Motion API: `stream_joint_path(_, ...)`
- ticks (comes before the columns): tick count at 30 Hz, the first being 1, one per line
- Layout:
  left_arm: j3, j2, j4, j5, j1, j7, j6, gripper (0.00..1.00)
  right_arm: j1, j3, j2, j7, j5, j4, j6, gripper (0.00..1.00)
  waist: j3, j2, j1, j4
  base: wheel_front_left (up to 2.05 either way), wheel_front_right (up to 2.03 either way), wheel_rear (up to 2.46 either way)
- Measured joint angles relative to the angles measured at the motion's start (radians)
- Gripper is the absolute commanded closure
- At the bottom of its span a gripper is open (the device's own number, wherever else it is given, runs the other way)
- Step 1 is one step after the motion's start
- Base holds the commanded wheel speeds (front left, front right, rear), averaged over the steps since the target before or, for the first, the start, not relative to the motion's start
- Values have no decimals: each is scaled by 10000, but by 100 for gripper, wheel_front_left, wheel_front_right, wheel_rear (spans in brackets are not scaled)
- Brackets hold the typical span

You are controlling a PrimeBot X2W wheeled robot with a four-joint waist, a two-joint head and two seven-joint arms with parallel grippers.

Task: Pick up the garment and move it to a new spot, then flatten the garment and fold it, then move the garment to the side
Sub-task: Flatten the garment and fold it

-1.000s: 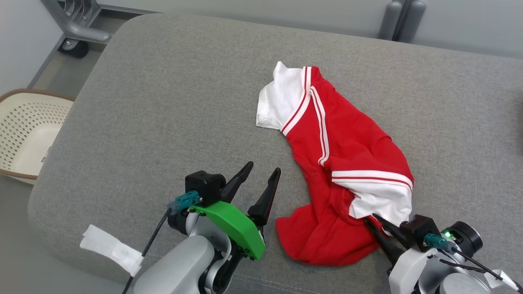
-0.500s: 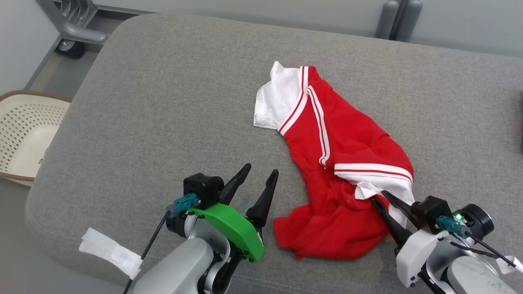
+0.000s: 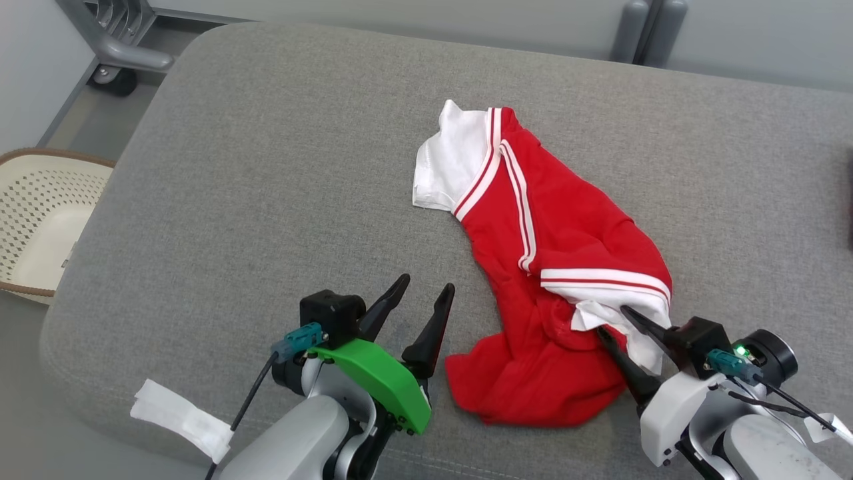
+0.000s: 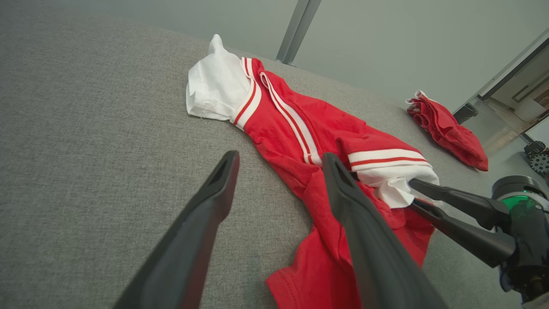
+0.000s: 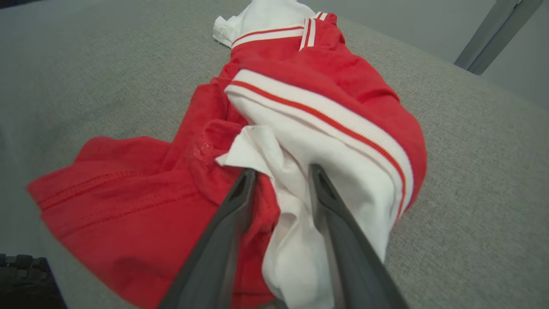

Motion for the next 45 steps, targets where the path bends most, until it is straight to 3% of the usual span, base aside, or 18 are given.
stream_joint_path(4, 0, -4, -10, 2, 1, -2, 0, 0, -235, 226, 81, 2, -35, -8, 90, 40, 27, 0, 0, 29, 0, 0, 0)
stream_joint_path(9, -23, -23, -10, 35, 3, -2, 0, 0, -370, 387, 253, 4, -44, 25, 123, 59, 40, 0, 0, 98, 0, 0, 0)
stream_joint_path(11, -48, -38, -6, 35, 6, -2, 0, 0, -369, 368, 224, 6, -44, 115, 132, 70, 27, 0, 0, 155, 0, 0, 0)
stream_joint_path(13, -40, -38, 25, 35, 18, -2, 0, 0, -369, 368, 224, 6, -42, 217, 136, 94, -20, 0, 0, 234, 0, 0, 0)
stream_joint_path(14, -36, -36, 33, 35, 22, -2, 0, 0, -368, 370, 222, 8, -40, 230, 155, 100, -48, 0, 0, 250, 0, 0, 0)
stream_joint_path(25, 42, -2, 73, 33, 264, -2, 2, 0, -325, 13, 86, 4, 163, 171, 163, 100, -305, 0, 0, 211, 0, 0, 0)
stream_joint_path(30, 255, 94, 38, 33, 342, -4, 29, 0, -325, -520, 102, -58, 554, -445, -6, 100, -376, 0, 0, 30, 0, 0, 0)
stream_joint_path(37, 272, 79, -40, 79, 353, -4, 31, 0, -574, -1459, -88, -81, 1526, -1553, 4, 100, -424, 0, 0, -111, 0, 0, 0)
stream_joint_path(45, 268, 36, -102, 79, 375, -6, 31, 0, -1328, -1939, -219, 617, 2894, -3093, 407, 100, -476, 0, 0, -48, 0, 0, 0)
